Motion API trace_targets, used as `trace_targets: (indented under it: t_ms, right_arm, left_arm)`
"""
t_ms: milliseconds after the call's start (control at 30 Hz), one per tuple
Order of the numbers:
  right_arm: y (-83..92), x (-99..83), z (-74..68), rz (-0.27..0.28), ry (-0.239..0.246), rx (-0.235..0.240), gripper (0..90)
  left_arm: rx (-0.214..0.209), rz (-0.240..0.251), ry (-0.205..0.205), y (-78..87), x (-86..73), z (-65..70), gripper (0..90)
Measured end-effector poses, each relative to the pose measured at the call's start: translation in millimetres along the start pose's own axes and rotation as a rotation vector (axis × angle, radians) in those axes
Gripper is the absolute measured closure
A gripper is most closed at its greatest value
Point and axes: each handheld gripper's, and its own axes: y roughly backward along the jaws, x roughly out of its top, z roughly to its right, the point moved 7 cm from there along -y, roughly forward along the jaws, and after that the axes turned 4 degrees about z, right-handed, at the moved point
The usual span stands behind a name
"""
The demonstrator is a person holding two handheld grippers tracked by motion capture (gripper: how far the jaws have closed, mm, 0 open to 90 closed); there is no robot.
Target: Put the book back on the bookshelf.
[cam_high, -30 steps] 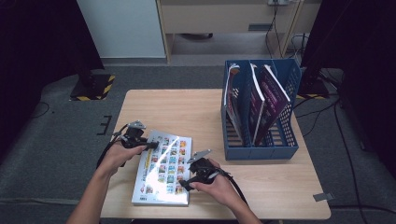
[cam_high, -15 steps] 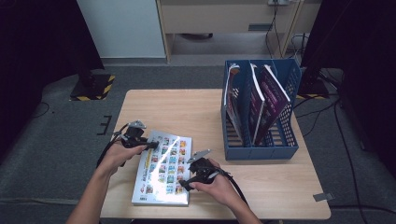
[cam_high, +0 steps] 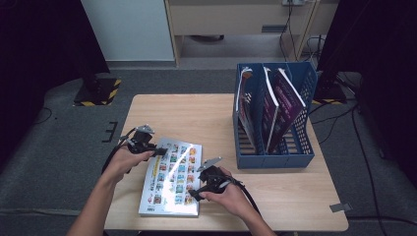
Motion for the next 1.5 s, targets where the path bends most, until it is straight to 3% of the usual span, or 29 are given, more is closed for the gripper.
trace_targets:
  t_ms: [167,367,933,1500]
  right_arm:
    - [0.0,-0.1,0.6,-0.003,0.006,0.001,12.5]
    - [0.0,0.2,0.0,0.002,0.011,-0.002,12.7]
    - [1.8,5.8,2.1,0.001,0.022,-0.046,14.3]
    - [18.8,34.0,20.7,0.089,-0.006,-0.095,9.6]
  left_arm:
    - [0.002,-0.028,-0.019,0.6,3.8,0.4,73.4]
    - [0.008,-0.01,-0.031,2.7,5.1,3.1,74.6]
    - [-0.009,0.087,-0.055,16.3,22.3,17.1,76.4]
    - [0.0,0.18,-0.117,50.5,59.1,36.8,76.7]
